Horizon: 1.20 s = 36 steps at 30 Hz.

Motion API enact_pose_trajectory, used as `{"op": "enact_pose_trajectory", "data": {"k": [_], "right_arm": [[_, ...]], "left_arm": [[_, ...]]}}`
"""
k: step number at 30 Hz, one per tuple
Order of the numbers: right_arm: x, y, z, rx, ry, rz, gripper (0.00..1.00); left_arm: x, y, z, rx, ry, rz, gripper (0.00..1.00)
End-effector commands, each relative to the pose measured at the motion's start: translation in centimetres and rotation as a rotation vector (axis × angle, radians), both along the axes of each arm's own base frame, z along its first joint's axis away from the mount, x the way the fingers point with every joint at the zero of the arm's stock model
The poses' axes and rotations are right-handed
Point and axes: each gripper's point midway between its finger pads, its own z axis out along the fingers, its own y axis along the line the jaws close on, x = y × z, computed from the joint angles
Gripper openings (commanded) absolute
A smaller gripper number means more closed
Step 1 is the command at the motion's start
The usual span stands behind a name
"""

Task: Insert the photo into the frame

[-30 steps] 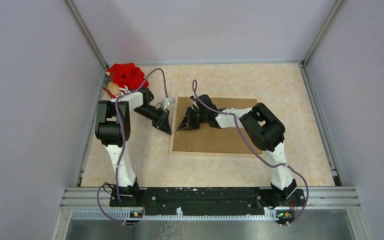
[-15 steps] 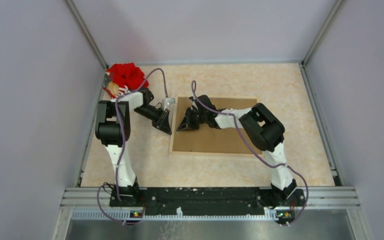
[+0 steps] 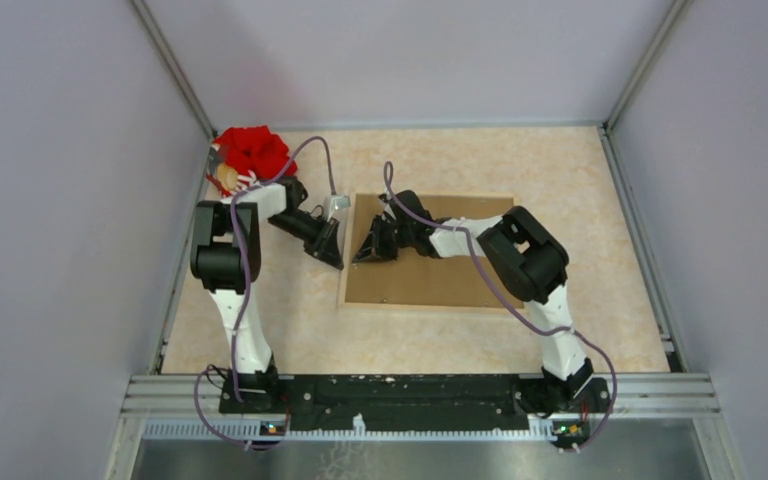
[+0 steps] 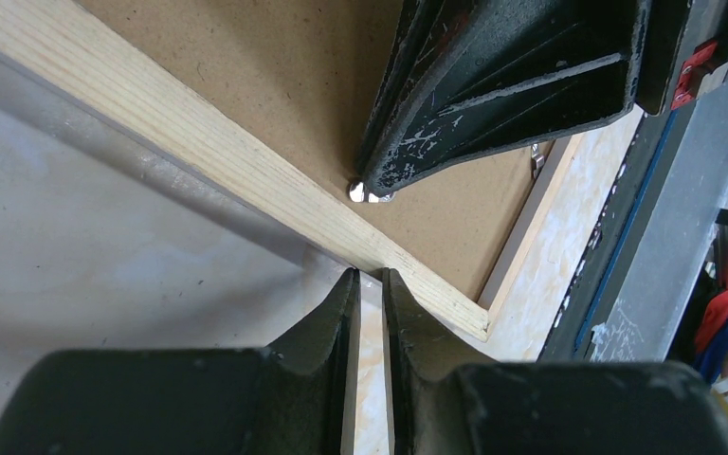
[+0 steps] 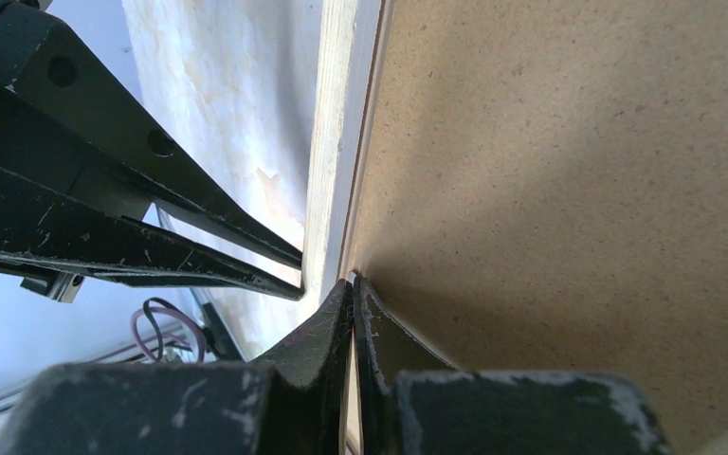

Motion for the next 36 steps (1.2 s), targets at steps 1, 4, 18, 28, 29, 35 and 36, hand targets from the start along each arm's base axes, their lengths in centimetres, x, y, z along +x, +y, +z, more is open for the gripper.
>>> {"op": "enact_pose_trajectory", "data": {"k": [1,4,18,28,29,35,36], "right_arm": [[-2.1,1.8,-0.1,0.022,0.033,0.071,0.03],[-2.2,1.9,-0.3,0.025,0.041,0.072,0.02],[-0.9,1.6,0.9,0.016,0.006,0.059,0.02],[5.2,-1.9,7.1,0.047,-0.16,-0.047,0.17],[5.9,-2.4,7.7,0.053,-0.173,-0.06,0.19],[7.9,-6.2,9.3,0.012,-0.223,-0.129,0.26],[8.1,-7.4,9.1,-0.032,-0.238,-0.161,0.26]], "left_arm": [[1.4,0.5,-0.5,0.025,-0.09,-0.026,0.19],[1.5,0.6,-0.6,0.027,-0.09,-0.026,0.18],[1.5,0.6,-0.5,0.029,-0.092,-0.028,0.18],[1.6,0.6,-0.1,0.031,-0.098,-0.023,0.18],[1.6,0.6,-0.1,0.029,-0.097,-0.022,0.18],[1.0,0.6,-0.2,0.027,-0.09,-0.029,0.18],[0.8,0.5,-0.1,0.024,-0.088,-0.032,0.18]]}}
